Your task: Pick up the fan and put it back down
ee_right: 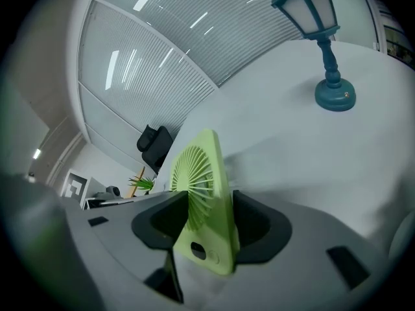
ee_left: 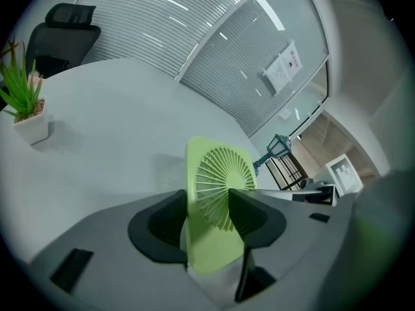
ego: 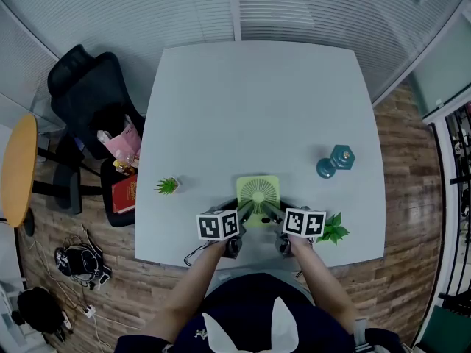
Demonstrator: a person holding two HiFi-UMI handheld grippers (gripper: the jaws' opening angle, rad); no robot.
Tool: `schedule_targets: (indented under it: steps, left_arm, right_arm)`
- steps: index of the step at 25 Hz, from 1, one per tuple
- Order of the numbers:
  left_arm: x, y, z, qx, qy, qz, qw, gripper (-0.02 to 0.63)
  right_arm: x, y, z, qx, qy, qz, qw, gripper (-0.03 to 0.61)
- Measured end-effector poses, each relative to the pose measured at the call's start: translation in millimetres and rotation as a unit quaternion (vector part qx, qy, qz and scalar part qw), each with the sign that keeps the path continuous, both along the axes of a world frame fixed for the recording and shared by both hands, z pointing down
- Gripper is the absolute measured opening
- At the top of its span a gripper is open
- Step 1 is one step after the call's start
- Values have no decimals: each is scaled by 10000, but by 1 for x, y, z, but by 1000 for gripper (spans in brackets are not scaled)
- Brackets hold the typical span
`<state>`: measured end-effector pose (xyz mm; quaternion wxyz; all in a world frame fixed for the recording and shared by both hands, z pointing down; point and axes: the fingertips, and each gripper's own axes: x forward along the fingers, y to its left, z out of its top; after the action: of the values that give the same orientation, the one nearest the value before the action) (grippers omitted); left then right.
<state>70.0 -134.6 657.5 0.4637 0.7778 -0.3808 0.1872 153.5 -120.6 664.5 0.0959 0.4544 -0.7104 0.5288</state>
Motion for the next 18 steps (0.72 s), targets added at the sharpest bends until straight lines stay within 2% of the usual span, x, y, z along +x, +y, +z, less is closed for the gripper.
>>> schedule_targets:
  steps: [18]
  left_arm:
    - [-3, 6, -46, 523, 95, -122, 9985, 204]
  right_arm:
    - [0, 6, -43, 332, -133, 149, 9992, 216]
